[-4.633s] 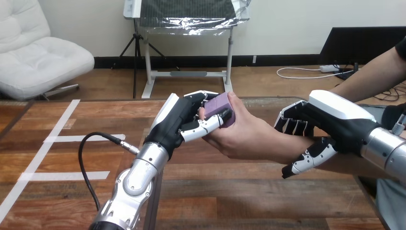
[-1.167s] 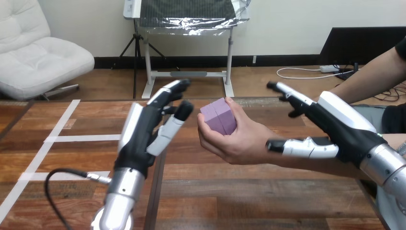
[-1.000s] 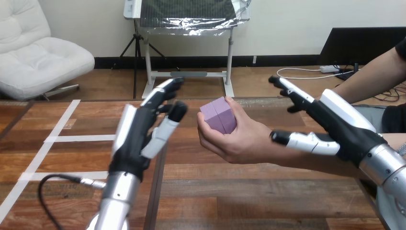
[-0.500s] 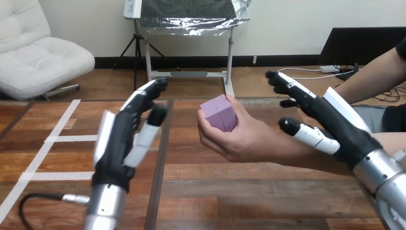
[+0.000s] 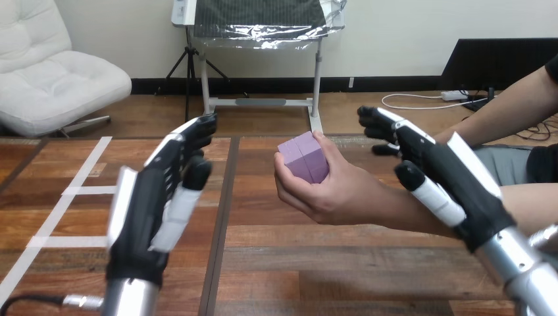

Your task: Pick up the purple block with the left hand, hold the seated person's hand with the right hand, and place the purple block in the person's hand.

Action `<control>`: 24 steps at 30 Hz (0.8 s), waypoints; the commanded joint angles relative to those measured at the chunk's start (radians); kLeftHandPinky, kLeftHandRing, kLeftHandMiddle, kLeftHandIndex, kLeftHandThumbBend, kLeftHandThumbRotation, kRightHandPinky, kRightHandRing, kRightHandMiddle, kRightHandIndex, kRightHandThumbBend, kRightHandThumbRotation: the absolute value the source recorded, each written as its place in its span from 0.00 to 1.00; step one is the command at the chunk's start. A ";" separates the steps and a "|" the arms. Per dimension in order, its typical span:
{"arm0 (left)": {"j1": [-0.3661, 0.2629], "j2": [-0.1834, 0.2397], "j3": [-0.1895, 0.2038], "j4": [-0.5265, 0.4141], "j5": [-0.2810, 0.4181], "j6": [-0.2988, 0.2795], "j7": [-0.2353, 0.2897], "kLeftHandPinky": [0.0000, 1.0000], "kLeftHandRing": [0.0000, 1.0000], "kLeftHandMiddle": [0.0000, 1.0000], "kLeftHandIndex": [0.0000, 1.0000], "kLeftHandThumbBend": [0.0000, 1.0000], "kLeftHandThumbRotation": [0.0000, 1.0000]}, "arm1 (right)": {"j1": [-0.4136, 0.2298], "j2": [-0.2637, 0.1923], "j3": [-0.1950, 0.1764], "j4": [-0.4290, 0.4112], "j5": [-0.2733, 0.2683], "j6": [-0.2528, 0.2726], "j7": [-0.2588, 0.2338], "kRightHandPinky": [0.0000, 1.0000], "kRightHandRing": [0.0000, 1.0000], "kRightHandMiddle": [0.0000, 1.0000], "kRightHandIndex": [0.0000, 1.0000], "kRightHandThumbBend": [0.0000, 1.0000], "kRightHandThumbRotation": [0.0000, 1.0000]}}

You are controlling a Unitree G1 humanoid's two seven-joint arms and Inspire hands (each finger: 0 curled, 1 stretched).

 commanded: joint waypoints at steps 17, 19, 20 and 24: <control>0.184 -0.015 0.013 -0.364 -0.206 -0.007 -0.069 0.81 0.85 0.81 0.77 0.78 1.00 | 0.148 0.125 -0.037 -0.373 0.248 -0.017 0.010 0.86 0.88 0.89 0.89 0.97 0.96; 0.190 -0.018 0.015 -0.367 -0.209 -0.006 -0.069 0.82 0.85 0.82 0.77 0.77 1.00 | 0.157 0.131 -0.036 -0.386 0.259 -0.014 0.011 0.86 0.89 0.90 0.89 0.97 0.95; 0.193 -0.019 0.017 -0.368 -0.212 -0.009 -0.070 0.83 0.86 0.82 0.77 0.77 1.00 | 0.164 0.137 -0.034 -0.394 0.263 -0.014 0.008 0.87 0.89 0.90 0.89 0.97 0.95; 0.200 -0.027 0.018 -0.373 -0.216 -0.013 -0.069 0.85 0.85 0.82 0.77 0.74 1.00 | 0.182 0.152 -0.033 -0.414 0.269 -0.011 0.002 0.88 0.90 0.91 0.89 0.98 0.95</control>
